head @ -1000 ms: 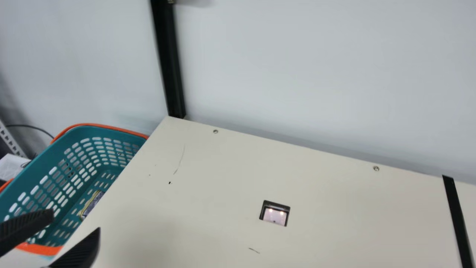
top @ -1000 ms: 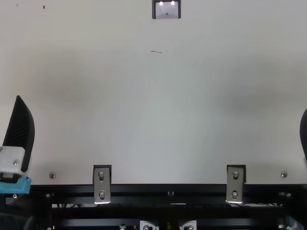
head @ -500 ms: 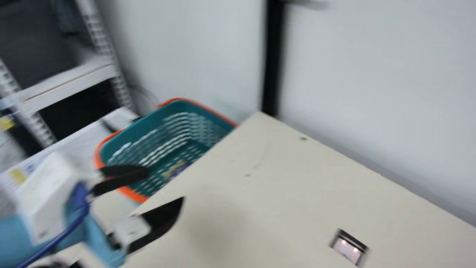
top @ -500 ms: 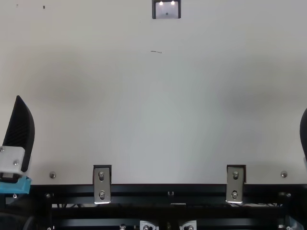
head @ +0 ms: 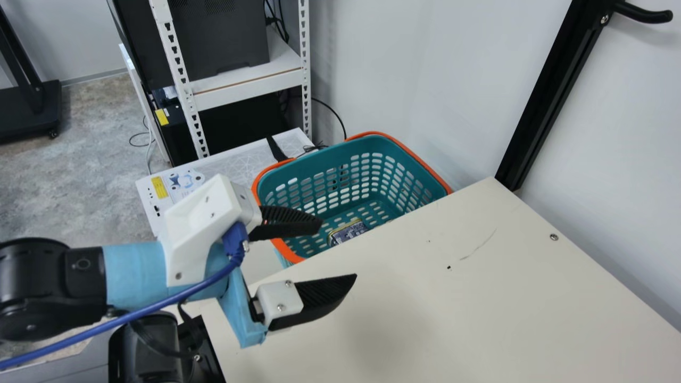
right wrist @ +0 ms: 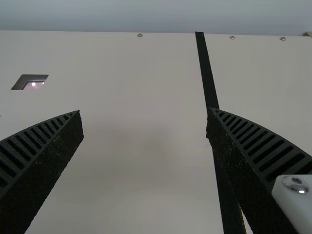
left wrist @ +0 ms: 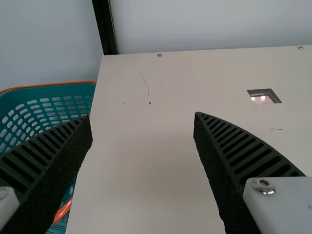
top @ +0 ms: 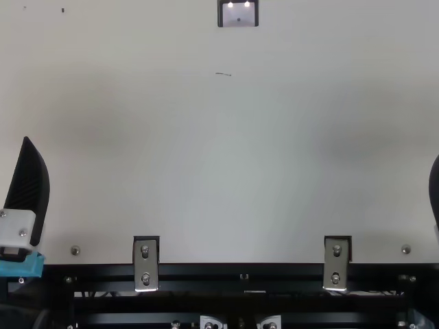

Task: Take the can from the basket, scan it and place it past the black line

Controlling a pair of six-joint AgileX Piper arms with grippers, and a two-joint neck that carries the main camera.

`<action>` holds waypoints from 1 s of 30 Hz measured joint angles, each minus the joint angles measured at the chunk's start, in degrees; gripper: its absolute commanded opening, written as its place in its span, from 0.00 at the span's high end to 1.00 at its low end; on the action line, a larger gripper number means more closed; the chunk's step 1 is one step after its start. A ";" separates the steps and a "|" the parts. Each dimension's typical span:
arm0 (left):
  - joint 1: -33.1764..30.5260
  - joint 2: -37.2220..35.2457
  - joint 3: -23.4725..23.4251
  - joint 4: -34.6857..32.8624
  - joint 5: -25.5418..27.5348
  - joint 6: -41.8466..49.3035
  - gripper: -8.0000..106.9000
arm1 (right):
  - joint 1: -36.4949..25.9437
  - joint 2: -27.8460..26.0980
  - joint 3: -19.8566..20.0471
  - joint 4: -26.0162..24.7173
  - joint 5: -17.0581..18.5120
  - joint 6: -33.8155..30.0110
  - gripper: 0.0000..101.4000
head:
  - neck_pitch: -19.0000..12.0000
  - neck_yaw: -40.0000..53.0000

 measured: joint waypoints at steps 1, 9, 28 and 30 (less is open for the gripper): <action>0.00 0.00 0.00 0.00 0.00 0.00 0.15 | 0.00 0.00 0.00 0.00 0.00 0.00 0.00 | 0.00 0.00; 0.00 0.00 0.00 0.00 0.00 0.00 0.15 | 0.00 0.00 0.00 0.00 0.00 0.00 0.00 | 0.00 0.00; -0.36 17.55 -10.23 11.62 -11.07 2.24 0.15 | 0.00 0.00 0.00 0.00 0.00 0.00 0.00 | 0.00 0.00; -0.15 20.32 -12.22 11.97 -11.58 3.32 0.15 | 0.00 0.00 0.00 0.00 0.00 0.00 0.00 | 0.00 0.00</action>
